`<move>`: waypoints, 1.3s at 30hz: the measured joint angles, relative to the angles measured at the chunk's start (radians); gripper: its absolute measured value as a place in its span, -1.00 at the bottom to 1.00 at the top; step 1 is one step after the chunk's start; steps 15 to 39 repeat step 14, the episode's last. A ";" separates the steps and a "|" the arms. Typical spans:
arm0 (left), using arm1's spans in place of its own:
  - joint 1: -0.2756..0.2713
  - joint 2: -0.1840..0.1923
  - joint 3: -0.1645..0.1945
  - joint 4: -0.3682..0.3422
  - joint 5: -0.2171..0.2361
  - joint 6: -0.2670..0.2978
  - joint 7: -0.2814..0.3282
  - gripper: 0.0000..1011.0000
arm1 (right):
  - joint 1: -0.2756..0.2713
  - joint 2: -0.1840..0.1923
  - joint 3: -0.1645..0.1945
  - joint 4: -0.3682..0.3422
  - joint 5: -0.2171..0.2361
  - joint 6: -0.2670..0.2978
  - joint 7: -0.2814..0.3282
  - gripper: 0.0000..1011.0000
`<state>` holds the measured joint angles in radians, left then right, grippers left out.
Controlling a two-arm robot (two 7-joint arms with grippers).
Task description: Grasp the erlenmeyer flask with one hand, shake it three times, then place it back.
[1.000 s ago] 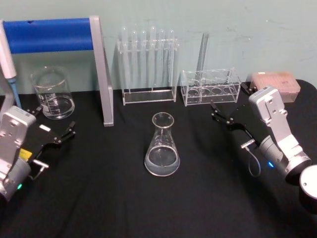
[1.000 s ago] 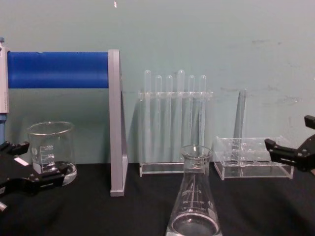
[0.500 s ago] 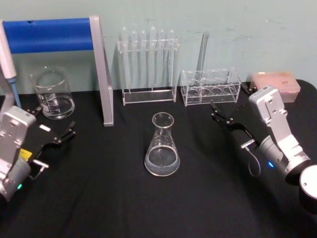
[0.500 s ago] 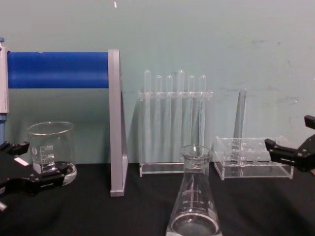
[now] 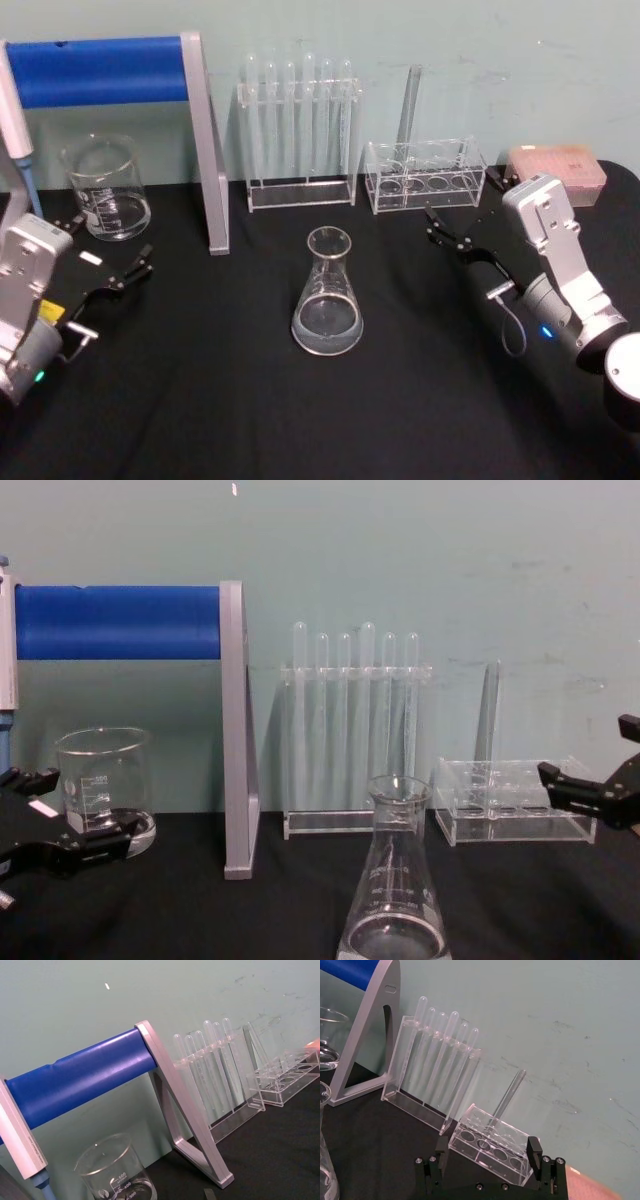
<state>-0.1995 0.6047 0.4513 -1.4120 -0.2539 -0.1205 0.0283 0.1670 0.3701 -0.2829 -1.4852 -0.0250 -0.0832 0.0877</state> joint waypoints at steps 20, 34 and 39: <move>0.000 0.000 0.000 0.000 0.000 0.000 0.000 0.98 | 0.000 0.000 0.000 0.000 0.000 0.000 0.000 0.98; 0.000 0.000 0.000 0.000 0.000 0.000 0.000 0.98 | 0.000 0.000 0.000 0.000 0.000 0.000 0.000 0.98; 0.000 0.000 0.000 0.000 0.000 0.000 0.000 0.98 | 0.000 0.000 0.000 0.000 0.000 0.000 0.000 0.98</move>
